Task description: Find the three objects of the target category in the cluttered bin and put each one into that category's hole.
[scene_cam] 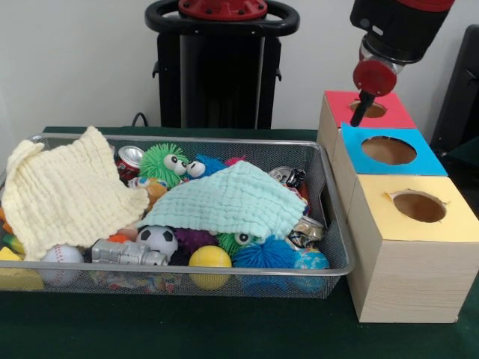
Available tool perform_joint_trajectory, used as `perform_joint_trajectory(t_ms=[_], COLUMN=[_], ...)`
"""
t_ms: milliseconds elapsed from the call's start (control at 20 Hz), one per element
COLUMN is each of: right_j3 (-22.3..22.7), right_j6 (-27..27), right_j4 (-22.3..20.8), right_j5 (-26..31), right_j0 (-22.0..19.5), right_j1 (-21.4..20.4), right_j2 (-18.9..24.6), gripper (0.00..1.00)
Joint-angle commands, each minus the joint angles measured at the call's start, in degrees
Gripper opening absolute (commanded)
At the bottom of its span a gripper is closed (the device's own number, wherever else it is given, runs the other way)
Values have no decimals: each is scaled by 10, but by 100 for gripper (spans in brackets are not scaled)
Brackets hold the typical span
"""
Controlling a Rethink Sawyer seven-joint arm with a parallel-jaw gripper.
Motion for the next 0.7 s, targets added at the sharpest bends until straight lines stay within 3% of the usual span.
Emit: perform_joint_trajectory(t_ms=[50, 400, 700], right_j3=[-24, -23, -15], right_j6=[-11, -4, 13], right_j4=[-46, -65, -88], right_j5=[79, 66, -28], right_j0=[-8, -14, -26], right_j1=[2, -1, -13], right_j2=[-26, -25, -23], gripper=[100, 100, 100])
